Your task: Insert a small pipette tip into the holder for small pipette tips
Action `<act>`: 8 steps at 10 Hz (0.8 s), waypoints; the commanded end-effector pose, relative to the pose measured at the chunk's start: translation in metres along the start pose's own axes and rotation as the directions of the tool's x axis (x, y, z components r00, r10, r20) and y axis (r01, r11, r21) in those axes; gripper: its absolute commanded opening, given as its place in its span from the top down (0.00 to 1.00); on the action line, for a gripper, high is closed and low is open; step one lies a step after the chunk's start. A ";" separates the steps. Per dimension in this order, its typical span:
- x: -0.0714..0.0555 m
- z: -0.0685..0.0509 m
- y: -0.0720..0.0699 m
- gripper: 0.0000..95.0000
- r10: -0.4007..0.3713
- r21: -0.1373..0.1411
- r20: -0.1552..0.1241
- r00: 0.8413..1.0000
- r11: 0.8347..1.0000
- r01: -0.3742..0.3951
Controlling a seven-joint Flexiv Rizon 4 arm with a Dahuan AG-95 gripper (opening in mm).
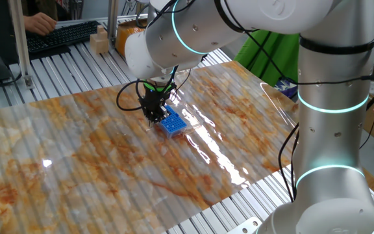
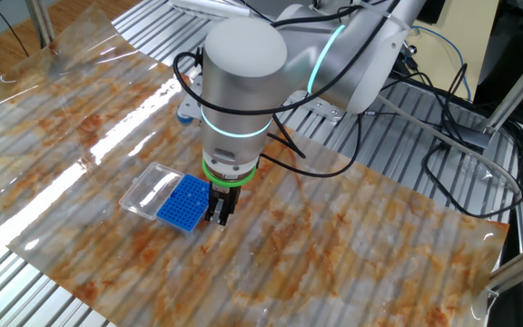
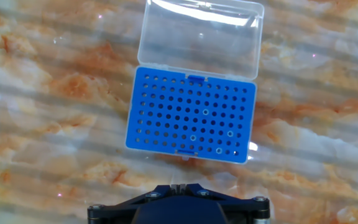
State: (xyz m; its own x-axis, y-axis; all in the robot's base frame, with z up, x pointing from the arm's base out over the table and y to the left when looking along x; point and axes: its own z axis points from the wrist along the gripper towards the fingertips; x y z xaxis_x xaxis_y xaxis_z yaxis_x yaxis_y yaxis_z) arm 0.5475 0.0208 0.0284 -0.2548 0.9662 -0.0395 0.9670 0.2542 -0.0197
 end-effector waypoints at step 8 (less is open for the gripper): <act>0.000 0.001 0.002 0.80 0.024 0.008 0.036 0.999 1.000 -0.024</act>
State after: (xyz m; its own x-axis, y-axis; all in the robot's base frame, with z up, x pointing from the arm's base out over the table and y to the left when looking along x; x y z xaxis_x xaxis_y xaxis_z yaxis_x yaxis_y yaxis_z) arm 0.5491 0.0217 0.0273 -0.2284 0.9704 -0.0782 0.9735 0.2269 -0.0282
